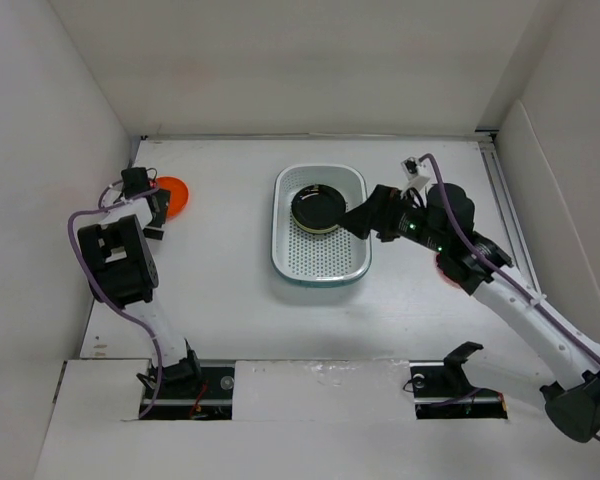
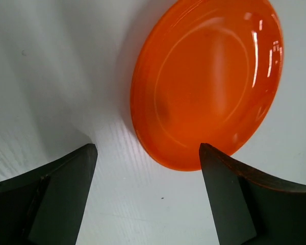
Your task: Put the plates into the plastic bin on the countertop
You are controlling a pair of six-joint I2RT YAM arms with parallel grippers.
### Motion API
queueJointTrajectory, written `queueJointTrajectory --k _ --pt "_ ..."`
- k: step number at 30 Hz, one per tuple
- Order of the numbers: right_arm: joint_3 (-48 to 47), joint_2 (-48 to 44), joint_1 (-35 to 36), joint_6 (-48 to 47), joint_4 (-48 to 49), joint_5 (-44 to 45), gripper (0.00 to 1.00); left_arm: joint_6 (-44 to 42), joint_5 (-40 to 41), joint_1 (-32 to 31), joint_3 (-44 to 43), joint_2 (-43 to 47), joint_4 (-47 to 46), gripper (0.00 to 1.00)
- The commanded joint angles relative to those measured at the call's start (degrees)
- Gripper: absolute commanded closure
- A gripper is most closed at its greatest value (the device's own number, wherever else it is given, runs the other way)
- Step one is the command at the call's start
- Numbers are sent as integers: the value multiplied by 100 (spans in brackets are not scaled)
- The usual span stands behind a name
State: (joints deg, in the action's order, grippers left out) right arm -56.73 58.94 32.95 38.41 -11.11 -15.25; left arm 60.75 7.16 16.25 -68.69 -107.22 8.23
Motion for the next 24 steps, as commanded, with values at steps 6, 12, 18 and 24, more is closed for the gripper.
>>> queueJointTrajectory --k 6,12,18,24 --pt "-93 -321 -562 -53 92 -646 2 235 436 -17 -426 -554 609 32" --pt "-207 -497 -816 -1 30 -1059 4 306 550 -17 -777 -800 987 63" --pt "-330 -681 -1211 105 -22 -1727 4 95 603 -131 -1524 -1239 1541 100" --pt "-505 -893 -1589 105 -321 -1956 4 -212 120 -131 -1509 -1241 1279 100"
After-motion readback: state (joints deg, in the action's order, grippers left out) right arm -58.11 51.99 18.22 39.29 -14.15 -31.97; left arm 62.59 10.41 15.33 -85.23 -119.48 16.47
